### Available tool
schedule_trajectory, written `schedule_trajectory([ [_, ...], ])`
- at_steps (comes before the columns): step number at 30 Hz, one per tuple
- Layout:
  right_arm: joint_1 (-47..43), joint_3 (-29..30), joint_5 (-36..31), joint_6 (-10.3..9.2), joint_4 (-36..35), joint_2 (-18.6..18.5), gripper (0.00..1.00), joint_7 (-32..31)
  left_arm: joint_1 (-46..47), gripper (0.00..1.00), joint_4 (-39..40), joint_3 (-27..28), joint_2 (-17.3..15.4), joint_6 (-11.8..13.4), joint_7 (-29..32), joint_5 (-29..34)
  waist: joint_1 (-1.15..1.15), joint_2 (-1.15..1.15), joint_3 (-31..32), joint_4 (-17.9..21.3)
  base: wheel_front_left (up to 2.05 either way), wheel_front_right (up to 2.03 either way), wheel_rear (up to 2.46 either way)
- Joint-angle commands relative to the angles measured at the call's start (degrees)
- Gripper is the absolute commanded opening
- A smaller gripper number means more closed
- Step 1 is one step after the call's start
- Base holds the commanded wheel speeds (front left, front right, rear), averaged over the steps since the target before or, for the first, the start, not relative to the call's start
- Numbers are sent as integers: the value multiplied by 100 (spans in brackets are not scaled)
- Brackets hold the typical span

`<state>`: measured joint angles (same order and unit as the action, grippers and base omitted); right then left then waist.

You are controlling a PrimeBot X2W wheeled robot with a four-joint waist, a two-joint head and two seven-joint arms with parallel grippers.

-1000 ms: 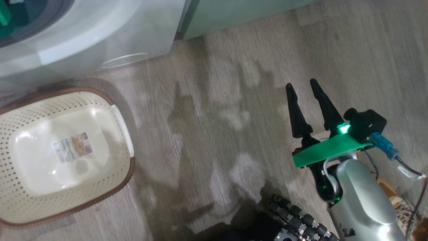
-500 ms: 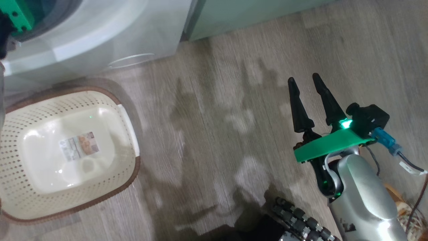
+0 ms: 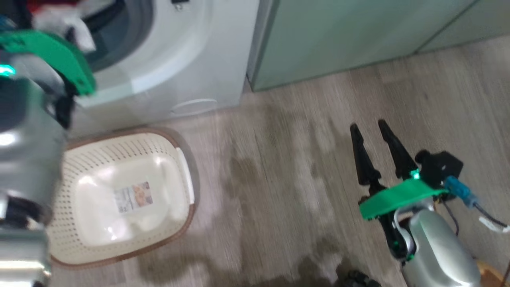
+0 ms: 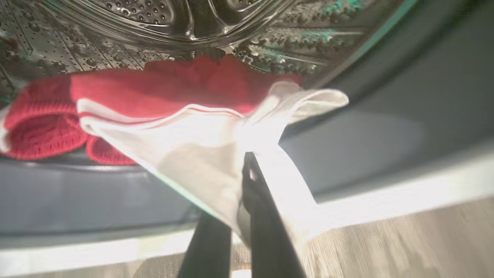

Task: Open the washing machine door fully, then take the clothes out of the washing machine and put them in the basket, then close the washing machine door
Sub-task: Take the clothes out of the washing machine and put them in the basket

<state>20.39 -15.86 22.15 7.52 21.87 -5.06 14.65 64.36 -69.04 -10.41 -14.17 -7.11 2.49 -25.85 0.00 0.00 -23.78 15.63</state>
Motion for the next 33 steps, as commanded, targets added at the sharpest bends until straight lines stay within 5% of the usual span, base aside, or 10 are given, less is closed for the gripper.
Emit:
schedule_trajectory([
  [1,-188,-70,-33,-3,-128,-70,100,35,-78,0,131,0,-129,-28,-141,-22,0,0,393,-237,0,0,0],
  [18,-1000,20,33,-3,6,-351,100,35,-2532,0,770,-1274,553,-37,-704,-377,0,0,1748,-1108,0,0,0],
  [33,-806,-58,41,-3,-73,-478,100,35,-3588,0,171,-1822,586,-37,-102,-955,0,0,1293,-1225,0,0,0],
])
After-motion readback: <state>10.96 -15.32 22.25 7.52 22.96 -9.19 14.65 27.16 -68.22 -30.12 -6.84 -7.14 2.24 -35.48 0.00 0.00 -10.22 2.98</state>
